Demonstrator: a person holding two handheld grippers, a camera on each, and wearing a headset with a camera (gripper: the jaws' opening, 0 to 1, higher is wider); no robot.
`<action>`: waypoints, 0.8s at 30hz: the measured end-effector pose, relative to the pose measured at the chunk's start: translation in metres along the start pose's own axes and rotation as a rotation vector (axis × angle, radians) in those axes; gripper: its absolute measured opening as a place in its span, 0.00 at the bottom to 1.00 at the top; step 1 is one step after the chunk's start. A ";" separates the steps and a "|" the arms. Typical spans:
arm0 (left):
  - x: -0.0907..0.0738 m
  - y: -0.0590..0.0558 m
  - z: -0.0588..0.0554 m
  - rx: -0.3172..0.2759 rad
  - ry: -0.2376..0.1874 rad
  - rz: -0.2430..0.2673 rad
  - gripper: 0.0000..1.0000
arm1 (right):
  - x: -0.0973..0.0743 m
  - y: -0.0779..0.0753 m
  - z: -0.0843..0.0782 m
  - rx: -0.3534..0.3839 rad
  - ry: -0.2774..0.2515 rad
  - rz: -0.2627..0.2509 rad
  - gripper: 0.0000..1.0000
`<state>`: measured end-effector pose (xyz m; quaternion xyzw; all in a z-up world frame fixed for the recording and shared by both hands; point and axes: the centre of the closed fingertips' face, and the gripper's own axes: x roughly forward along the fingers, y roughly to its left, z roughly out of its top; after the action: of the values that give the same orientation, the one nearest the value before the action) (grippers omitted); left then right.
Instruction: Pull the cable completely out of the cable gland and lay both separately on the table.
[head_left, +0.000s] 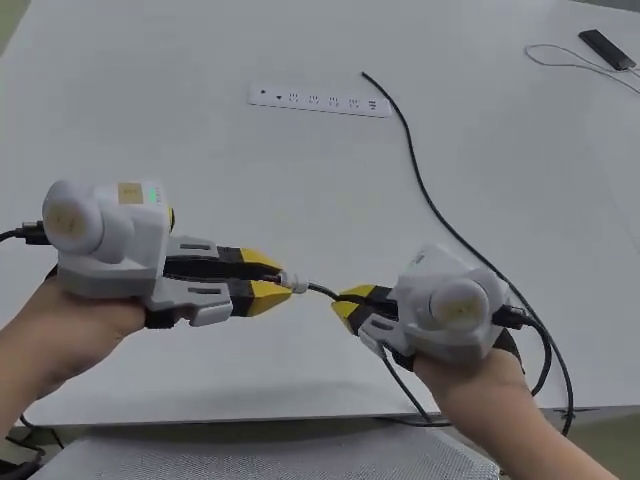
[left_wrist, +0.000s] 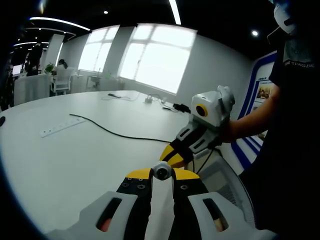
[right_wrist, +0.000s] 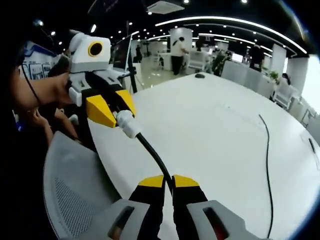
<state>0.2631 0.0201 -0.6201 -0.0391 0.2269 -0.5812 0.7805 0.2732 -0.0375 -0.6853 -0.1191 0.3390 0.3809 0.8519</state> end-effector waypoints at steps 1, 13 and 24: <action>0.000 0.000 0.001 -0.001 -0.002 0.000 0.15 | -0.001 -0.002 -0.003 0.022 0.006 -0.006 0.00; -0.002 0.002 0.002 -0.009 -0.007 -0.005 0.15 | -0.007 -0.019 -0.028 0.110 0.032 -0.043 0.00; -0.004 0.002 -0.003 -0.017 -0.002 0.000 0.15 | -0.010 -0.029 -0.033 0.116 0.036 -0.064 0.00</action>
<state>0.2630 0.0247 -0.6221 -0.0461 0.2310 -0.5794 0.7803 0.2731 -0.0779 -0.7046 -0.0874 0.3719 0.3310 0.8628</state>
